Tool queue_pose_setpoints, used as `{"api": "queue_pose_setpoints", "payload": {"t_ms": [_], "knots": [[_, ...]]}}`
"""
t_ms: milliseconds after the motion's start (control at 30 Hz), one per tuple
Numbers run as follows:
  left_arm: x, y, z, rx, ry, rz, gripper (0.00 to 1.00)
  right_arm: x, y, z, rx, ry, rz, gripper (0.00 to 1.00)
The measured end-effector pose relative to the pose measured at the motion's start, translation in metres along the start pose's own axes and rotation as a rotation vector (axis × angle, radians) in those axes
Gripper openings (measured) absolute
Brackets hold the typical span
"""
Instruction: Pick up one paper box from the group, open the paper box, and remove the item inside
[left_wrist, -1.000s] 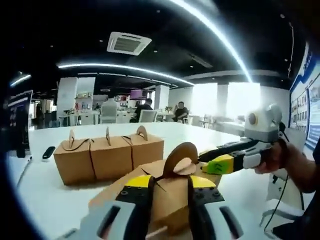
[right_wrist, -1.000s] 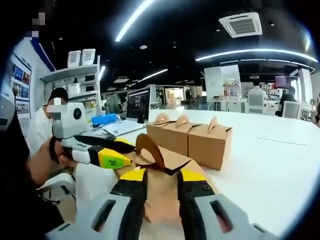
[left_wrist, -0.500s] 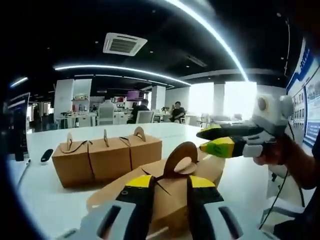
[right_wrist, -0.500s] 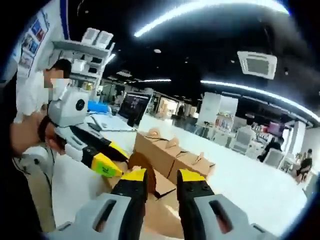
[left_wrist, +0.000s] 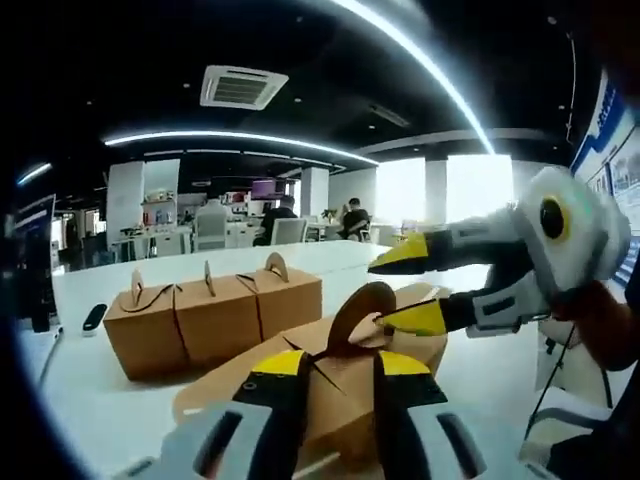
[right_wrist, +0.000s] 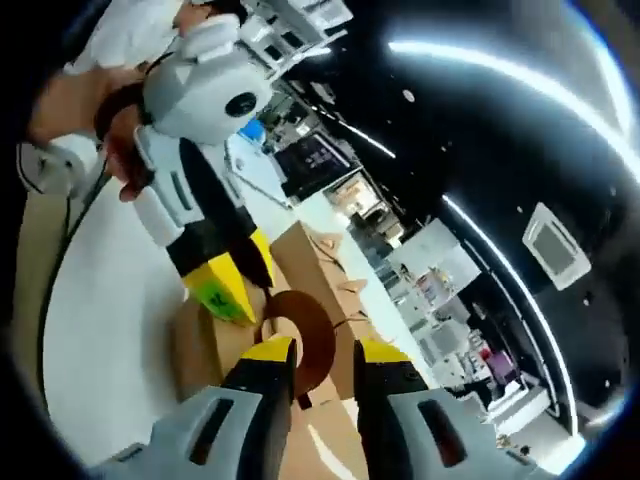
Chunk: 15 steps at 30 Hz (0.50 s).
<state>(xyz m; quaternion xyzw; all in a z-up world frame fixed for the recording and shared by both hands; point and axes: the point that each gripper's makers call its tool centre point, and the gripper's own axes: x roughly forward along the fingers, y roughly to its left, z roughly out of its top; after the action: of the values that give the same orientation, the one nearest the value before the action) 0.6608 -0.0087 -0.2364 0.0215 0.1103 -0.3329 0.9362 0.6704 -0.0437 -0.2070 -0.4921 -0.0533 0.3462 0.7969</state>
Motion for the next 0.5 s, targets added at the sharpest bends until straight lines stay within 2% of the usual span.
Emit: {"api": "queue_pose_setpoints", "payload": {"t_ms": [100, 200, 500], "knots": [[-0.0002, -0.0001, 0.0001, 0.001, 0.000, 0.000, 0.28, 0.0003, -0.0020, 0.0026, -0.078, 0.015, -0.032, 0.24], [-0.0002, -0.0004, 0.0003, 0.008, 0.007, 0.001, 0.28, 0.0008, -0.0057, 0.0025, -0.116, 0.025, -0.057, 0.24], [-0.0001, -0.0027, 0.0000, 0.030, 0.035, 0.012, 0.28, -0.0037, -0.0083, 0.0031, -0.132, 0.013, -0.078, 0.24]]}}
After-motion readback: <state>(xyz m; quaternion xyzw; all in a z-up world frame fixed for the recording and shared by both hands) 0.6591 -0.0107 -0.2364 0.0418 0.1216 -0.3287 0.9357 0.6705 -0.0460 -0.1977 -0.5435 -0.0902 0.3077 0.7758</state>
